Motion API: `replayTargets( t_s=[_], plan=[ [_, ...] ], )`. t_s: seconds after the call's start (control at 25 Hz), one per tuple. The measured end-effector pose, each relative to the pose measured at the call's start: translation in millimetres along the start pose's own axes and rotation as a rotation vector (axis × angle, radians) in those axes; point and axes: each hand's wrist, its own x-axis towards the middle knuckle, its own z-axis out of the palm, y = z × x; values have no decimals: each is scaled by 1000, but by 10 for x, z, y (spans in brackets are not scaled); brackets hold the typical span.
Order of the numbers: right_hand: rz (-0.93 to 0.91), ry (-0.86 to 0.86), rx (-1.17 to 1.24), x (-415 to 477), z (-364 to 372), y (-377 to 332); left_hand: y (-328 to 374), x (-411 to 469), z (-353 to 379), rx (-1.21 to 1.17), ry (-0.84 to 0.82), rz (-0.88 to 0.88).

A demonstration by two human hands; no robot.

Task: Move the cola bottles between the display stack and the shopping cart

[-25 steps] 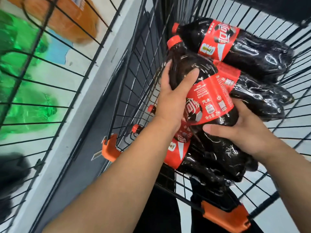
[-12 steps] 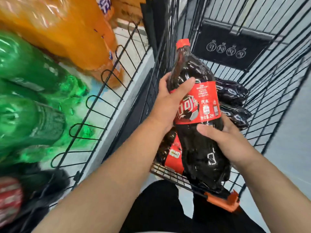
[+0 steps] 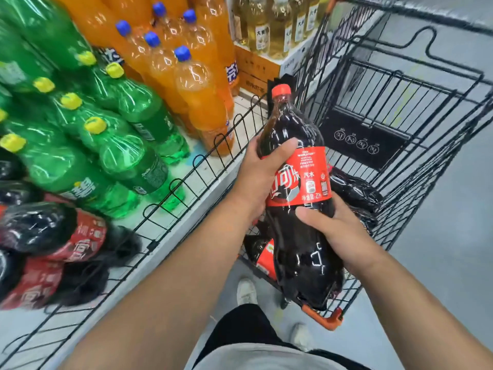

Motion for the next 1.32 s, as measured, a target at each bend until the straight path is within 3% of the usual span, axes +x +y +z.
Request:
replayTargets(
  t_s=[0.56, 0.96, 1.32],
  plan=[
    [-70, -466, -189, -846, 670, -136, 362, -1775, -445, -75, 389, 325],
    [-104, -752, -263, -1337, 1883, -28, 559, -2967, -1390, -110, 634, 449],
    [-102, -840, -269, -1781, 3207, 450, 694, -3947, -2495, -82, 729, 489]
  ],
)
